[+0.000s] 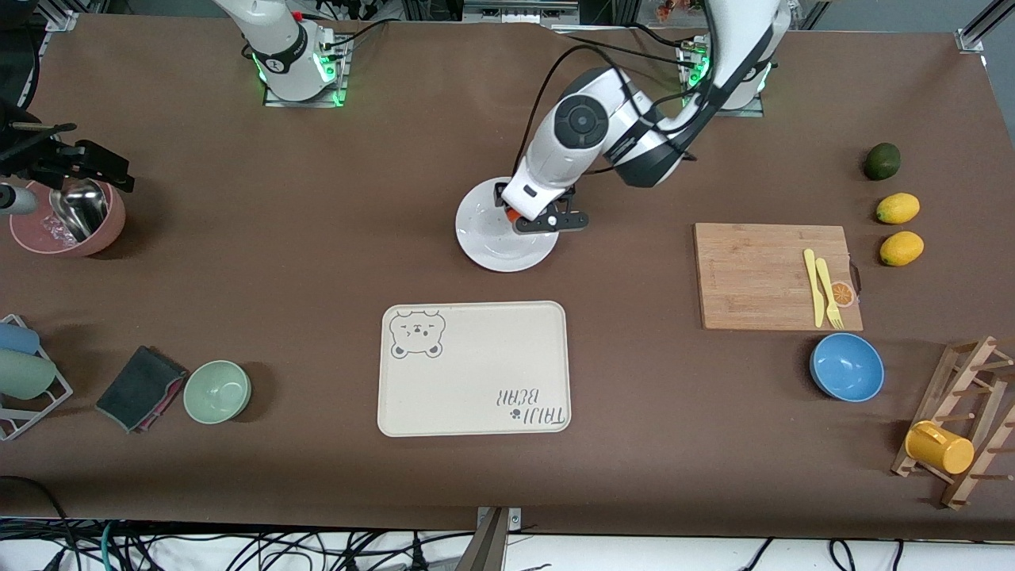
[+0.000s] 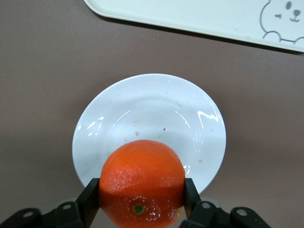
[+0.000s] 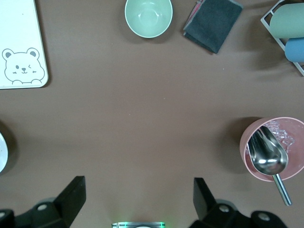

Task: Place orange and plate with both arms
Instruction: 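Carry the orange with the left gripper onto the white plate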

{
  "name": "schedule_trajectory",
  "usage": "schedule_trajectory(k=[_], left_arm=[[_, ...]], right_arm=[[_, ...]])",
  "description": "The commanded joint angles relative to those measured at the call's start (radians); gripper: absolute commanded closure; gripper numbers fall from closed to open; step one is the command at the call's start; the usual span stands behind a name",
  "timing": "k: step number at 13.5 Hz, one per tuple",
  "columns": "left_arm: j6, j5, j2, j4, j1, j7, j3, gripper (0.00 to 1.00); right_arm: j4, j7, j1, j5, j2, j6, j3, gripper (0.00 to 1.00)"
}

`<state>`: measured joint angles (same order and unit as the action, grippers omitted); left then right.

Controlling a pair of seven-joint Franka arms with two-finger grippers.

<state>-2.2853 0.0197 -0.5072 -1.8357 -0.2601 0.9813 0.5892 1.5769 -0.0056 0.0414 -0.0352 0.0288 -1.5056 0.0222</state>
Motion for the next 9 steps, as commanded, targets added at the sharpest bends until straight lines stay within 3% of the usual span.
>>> schedule_trajectory(k=[1, 5, 8, 9], left_arm=[[-0.023, 0.11, -0.103, 0.065, -0.039, 0.088, -0.009, 1.0], [-0.023, 0.123, -0.152, 0.087, -0.057, 0.128, -0.011, 0.96], [-0.023, 0.123, -0.174, 0.087, -0.09, 0.135, -0.022, 0.77], [-0.023, 0.123, -0.178, 0.087, -0.09, 0.137, -0.023, 0.54]], right_arm=[[0.011, -0.005, 0.012, 0.0, -0.013, 0.004, 0.01, 0.0], [0.011, -0.004, 0.012, 0.0, -0.013, 0.004, 0.012, 0.0], [0.011, -0.005, 0.012, 0.0, -0.013, 0.004, 0.01, 0.0], [0.011, -0.004, 0.012, 0.0, -0.013, 0.004, 0.012, 0.0]])
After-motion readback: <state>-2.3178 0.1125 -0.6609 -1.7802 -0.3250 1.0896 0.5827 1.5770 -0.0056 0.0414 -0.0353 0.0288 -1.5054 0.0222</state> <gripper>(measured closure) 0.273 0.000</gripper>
